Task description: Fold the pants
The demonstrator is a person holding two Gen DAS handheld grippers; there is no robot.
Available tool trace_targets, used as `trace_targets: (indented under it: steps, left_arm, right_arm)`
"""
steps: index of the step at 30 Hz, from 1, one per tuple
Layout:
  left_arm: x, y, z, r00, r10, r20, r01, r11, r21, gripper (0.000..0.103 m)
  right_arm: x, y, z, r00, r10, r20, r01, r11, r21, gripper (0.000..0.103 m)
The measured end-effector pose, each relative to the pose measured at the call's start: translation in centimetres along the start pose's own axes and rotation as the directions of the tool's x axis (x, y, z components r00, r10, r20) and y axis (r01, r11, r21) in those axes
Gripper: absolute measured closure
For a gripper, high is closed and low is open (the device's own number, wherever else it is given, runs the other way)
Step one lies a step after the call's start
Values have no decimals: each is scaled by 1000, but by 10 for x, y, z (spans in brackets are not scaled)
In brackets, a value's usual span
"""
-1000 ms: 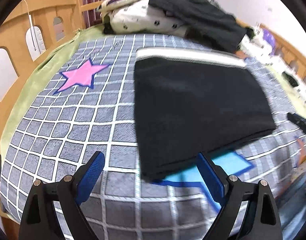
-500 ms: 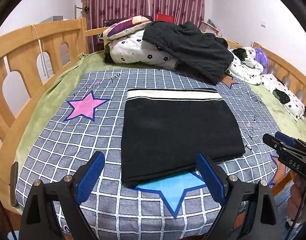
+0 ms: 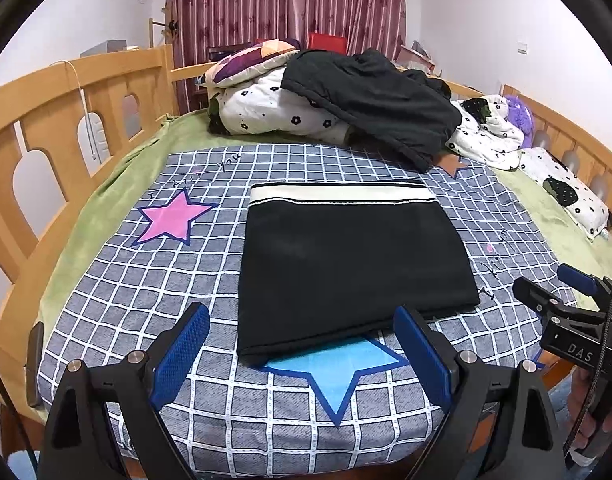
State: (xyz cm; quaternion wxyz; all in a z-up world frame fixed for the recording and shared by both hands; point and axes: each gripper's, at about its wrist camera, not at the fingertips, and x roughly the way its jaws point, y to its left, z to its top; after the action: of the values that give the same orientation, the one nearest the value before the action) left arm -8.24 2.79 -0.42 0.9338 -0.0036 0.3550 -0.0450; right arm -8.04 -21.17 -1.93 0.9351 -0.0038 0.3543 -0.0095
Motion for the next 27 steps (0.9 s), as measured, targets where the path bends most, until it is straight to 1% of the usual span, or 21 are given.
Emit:
trace_targets:
  steps: [5,11,27]
  left_arm:
    - [1,2,-2,1000,2,-11,-2,1000,-5,10]
    - [1,4,-3,1000,6,-11,-6,1000,-10,10]
    - [2,5,-5,1000,6,-24,-7,1000,-16,10]
  right_arm:
    - [-3,3,-1,1000,7,7,-7,1000,-11,12]
    - [-2,2,0,1000,15,3,-15,1000,2,12]
    - [-1,3,1,1000,12,3,-12,1000,12,12]
